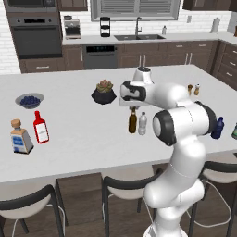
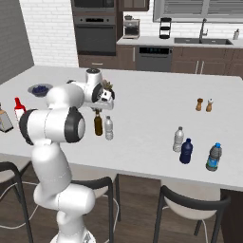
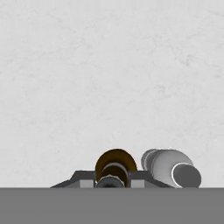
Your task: Move the plastic bottles in the middle to the plastics group, and the glass bottles in the middle to the glass group.
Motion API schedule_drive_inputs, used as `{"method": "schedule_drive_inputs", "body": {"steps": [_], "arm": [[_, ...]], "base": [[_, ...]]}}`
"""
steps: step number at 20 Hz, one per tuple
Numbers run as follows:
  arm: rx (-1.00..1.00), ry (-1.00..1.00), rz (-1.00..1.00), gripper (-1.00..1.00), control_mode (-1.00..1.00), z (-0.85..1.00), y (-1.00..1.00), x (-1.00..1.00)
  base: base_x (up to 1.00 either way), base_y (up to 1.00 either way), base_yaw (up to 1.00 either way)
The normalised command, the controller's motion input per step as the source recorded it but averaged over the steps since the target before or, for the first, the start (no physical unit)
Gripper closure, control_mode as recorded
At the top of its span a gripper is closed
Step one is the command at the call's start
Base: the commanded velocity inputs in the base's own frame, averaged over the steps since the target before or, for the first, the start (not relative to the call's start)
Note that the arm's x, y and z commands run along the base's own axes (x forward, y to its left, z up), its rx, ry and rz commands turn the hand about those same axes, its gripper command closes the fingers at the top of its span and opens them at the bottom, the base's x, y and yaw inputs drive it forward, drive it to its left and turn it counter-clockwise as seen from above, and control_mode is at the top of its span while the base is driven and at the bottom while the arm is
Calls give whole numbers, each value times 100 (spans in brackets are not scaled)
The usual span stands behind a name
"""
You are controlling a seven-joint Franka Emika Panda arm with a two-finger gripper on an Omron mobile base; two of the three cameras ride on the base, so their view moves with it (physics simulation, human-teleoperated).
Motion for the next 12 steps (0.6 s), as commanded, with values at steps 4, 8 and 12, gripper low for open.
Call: {"method": "schedule_drive_inputs", "body": {"steps": [4,8,12], "arm": [[0,0,16,100,-100,57,50,-71],[0,0,24,100,-100,35,82,-93],[0,0,25,100,-100,21,98,-100]], "base": [[0,0,0],[0,0,0],[0,0,0]]}}
